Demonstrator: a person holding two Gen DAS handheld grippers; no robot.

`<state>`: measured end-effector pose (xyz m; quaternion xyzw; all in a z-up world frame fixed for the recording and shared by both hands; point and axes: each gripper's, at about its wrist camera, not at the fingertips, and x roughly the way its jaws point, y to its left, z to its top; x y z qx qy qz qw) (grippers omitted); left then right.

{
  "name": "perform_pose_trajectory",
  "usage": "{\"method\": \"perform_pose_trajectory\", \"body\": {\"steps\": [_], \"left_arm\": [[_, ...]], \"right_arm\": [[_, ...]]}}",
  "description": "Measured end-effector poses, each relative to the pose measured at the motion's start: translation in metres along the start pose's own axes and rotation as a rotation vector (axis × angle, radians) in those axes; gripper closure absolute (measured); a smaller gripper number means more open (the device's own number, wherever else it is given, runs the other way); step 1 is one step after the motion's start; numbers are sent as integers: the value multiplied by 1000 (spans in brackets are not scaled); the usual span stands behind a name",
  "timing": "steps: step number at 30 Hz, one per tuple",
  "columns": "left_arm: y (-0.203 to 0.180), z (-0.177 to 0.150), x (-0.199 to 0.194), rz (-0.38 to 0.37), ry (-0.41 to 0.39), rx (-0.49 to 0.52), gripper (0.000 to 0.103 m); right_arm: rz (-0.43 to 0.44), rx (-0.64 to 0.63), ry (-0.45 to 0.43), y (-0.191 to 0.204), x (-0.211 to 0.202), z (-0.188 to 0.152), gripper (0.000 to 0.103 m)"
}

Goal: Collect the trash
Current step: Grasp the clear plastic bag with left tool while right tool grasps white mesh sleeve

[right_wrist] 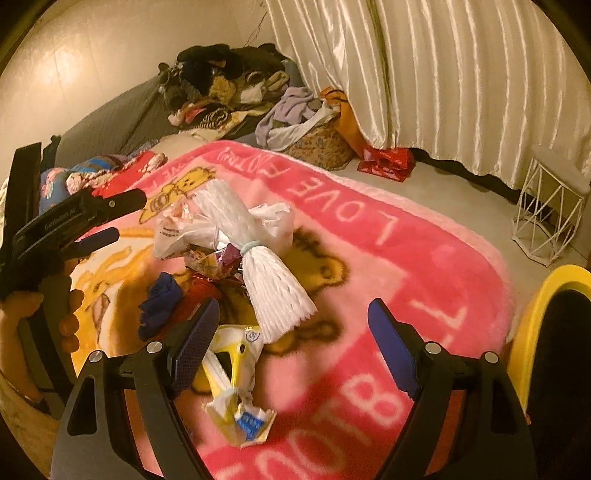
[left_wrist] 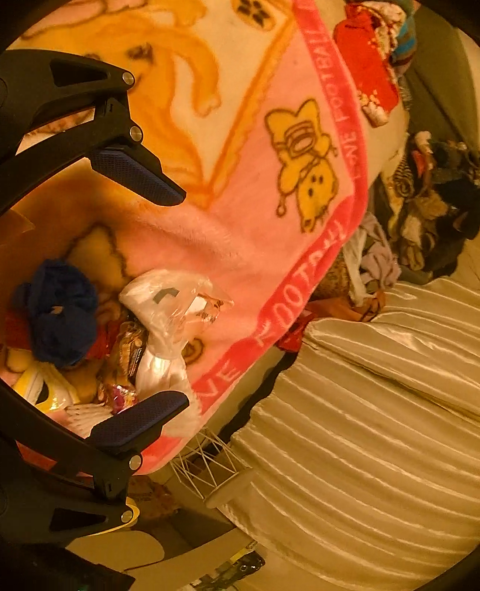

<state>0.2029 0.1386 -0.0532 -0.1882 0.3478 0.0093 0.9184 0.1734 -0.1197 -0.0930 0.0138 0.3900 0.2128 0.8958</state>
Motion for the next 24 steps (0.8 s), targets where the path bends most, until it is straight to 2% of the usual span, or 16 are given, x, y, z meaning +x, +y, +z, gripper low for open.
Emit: {"method": "perform_pose_trajectory", "body": {"steps": [4,9,11,12,13,14,15,16,17,18,20,24], "left_arm": [[6,2,18,8,43,-21,11],[16,1,35,-11,85,-97,11],[18,2,40,-30,96,-122,12],[18,2,41,-33,99,-128,15],[19,2,42,-33,103,-136,23],[19,1,43,-38,110,-145,29],[19,1,45,-45,115,-152,33],[18,0,46,-50,121,-155,44],[17,-1,46,-50,123,-151,56],[15,-2,45,-57,122,-145,63],[10,-5,39,-55,108,-125,72],[3,-8,26,-60,72,-112,78]], "right_arm": [[0,3,18,1,13,3,23],[18,23,34,0,27,7,24],[22,27,42,0,30,7,29],[26,25,46,-1,31,8,34],[30,23,48,0,32,8,37],[35,19,53,0,32,7,44],[41,16,57,1,33,6,55],[53,15,66,1,33,6,62],[61,15,76,1,34,5,74],[66,17,84,0,34,4,79],[72,10,73,2,30,2,84],[74,7,33,3,15,-4,86]]}}
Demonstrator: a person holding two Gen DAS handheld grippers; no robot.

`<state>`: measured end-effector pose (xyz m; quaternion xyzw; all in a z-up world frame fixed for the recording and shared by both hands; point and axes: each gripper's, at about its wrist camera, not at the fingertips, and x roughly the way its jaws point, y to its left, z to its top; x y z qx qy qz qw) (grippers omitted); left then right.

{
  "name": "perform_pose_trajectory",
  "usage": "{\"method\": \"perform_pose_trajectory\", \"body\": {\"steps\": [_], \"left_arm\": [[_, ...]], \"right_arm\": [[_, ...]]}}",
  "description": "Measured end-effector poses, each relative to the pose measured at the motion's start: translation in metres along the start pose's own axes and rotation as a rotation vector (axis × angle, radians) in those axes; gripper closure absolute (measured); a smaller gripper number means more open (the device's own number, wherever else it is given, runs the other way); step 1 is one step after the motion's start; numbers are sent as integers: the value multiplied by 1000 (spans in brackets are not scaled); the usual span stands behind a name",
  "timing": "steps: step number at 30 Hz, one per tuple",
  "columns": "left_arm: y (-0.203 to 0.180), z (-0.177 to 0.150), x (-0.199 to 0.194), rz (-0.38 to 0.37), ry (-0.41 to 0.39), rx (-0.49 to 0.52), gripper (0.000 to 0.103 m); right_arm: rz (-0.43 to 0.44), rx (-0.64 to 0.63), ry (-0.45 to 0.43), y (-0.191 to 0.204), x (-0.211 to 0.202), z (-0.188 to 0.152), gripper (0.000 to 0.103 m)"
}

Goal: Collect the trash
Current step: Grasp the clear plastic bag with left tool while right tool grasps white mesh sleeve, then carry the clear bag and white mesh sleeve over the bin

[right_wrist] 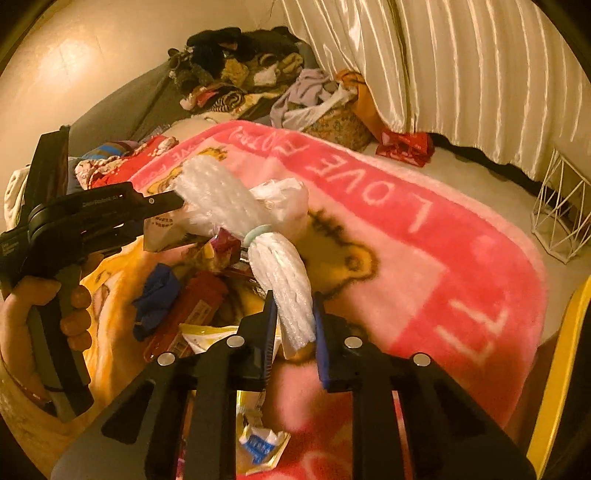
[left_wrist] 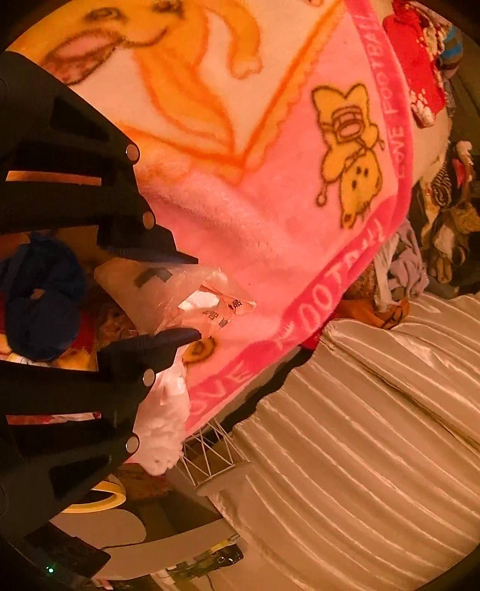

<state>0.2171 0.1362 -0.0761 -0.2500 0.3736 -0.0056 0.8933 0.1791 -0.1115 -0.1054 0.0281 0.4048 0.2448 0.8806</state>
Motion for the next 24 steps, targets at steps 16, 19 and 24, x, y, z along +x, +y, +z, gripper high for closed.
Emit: {"method": "perform_pose_trajectory", "body": {"steps": [16,19,24], "left_arm": [[-30,-3,-79,-23,-190,45,81],[-33,-8,-88,-17,-202,54,81],[-41,-17,-103,2,-220,86,81]], "right_arm": [[47,86,-144,-18,-79,-8,86],[47,90,-169,-21,-92,-8,86],[42,96,-199,-23,-110,-11,86]]}}
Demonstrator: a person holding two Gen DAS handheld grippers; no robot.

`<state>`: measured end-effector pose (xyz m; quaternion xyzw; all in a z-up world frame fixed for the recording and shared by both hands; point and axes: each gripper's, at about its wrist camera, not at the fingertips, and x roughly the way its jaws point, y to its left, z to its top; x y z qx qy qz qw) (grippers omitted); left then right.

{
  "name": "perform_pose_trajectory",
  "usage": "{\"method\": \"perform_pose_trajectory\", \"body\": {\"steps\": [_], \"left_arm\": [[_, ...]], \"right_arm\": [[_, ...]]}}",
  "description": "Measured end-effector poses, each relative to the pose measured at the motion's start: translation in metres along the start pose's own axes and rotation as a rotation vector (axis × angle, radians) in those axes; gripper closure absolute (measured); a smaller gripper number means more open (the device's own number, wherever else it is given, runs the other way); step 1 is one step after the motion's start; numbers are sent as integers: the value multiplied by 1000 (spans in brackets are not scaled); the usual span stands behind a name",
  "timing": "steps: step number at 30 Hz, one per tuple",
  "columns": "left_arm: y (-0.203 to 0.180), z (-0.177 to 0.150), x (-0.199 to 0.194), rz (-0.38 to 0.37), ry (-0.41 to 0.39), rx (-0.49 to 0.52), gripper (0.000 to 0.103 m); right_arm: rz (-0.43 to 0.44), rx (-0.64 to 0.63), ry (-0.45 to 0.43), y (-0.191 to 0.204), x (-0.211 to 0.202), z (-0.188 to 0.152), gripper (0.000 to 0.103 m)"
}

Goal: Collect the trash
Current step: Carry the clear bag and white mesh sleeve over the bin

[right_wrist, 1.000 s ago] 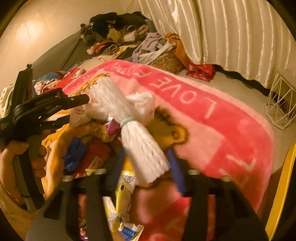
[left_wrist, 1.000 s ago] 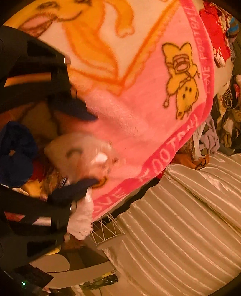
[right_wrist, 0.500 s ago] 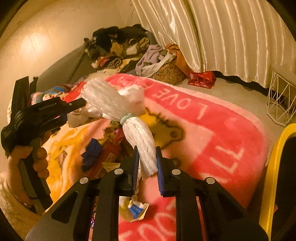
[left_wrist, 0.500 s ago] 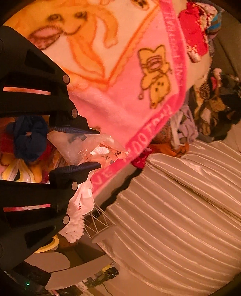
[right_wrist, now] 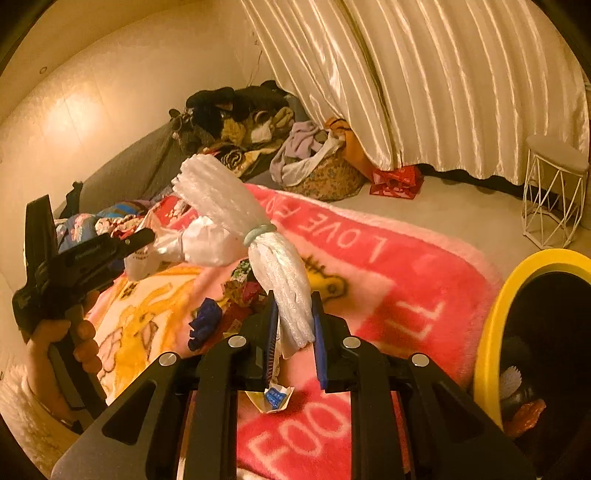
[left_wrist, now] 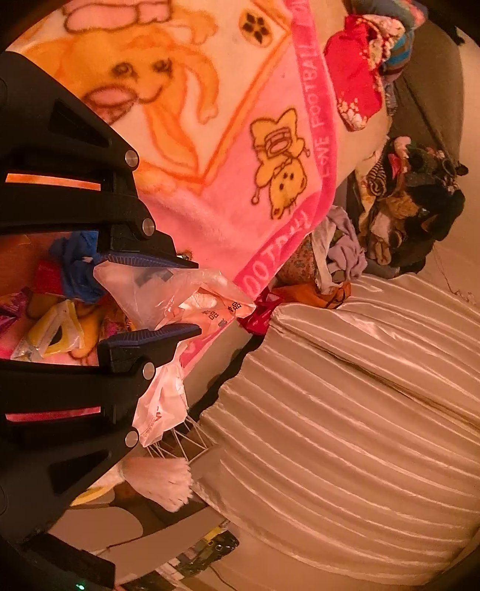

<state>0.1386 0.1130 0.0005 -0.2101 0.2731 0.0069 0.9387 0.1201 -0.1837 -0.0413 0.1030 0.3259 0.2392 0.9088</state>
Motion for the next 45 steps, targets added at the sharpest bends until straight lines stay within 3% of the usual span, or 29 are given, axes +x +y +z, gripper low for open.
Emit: {"method": "perform_pose_trajectory", "body": {"steps": [45], "left_arm": [[-104,-59,-38,-127,18,226,81]], "right_arm": [[-143,87,-125,-47,-105,-19,86]]}}
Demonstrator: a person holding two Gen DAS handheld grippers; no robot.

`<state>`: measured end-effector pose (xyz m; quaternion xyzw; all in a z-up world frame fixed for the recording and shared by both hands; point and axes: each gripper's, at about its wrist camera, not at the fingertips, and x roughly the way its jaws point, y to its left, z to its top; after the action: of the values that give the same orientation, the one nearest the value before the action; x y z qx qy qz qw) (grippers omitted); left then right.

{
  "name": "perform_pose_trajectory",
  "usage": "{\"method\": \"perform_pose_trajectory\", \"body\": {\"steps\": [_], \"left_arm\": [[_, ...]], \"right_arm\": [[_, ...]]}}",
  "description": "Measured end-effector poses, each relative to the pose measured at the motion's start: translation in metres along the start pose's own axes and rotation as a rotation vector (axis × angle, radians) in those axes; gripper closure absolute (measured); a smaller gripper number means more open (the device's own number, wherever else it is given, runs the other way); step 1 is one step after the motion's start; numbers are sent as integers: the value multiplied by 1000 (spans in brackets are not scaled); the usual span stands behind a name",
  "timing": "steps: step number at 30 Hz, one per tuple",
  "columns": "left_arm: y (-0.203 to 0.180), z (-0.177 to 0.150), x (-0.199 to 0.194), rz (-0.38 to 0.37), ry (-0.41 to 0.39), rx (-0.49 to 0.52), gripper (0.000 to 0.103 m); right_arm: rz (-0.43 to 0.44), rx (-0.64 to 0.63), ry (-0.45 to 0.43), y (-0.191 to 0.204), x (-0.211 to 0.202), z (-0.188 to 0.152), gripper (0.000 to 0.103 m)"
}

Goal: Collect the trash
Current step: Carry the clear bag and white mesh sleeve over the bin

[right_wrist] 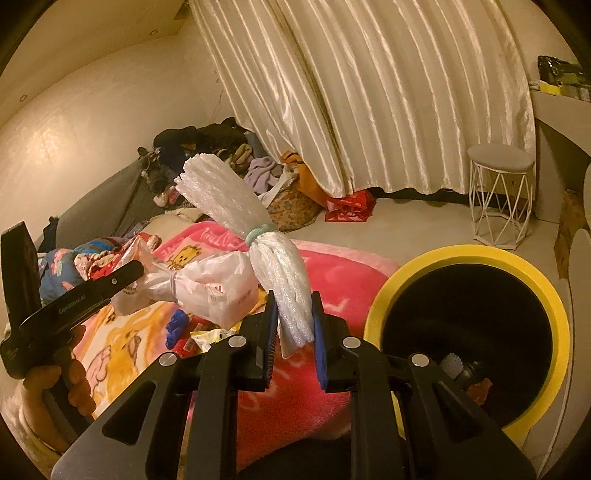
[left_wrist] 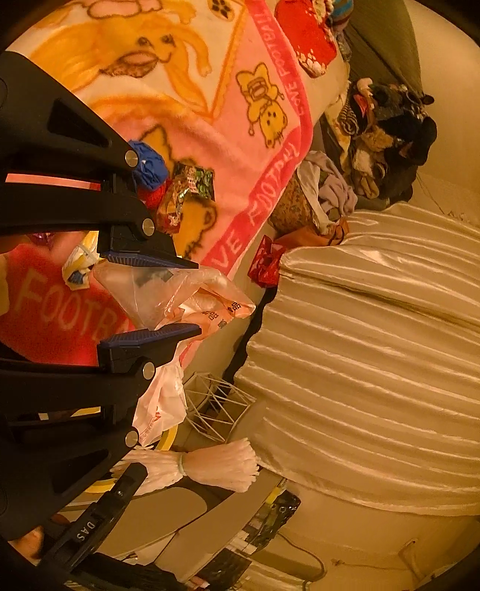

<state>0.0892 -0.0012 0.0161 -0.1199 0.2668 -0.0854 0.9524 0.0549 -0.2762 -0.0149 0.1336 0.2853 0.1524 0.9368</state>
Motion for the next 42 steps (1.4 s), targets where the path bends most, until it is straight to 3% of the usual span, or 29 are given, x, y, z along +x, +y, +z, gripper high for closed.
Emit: {"method": "perform_pose_trajectory", "body": {"steps": [42], "left_arm": [[-115,-37,57,-86,91,259,80]], "right_arm": [[-290,268,-28,-113,-28,-21,86]]}}
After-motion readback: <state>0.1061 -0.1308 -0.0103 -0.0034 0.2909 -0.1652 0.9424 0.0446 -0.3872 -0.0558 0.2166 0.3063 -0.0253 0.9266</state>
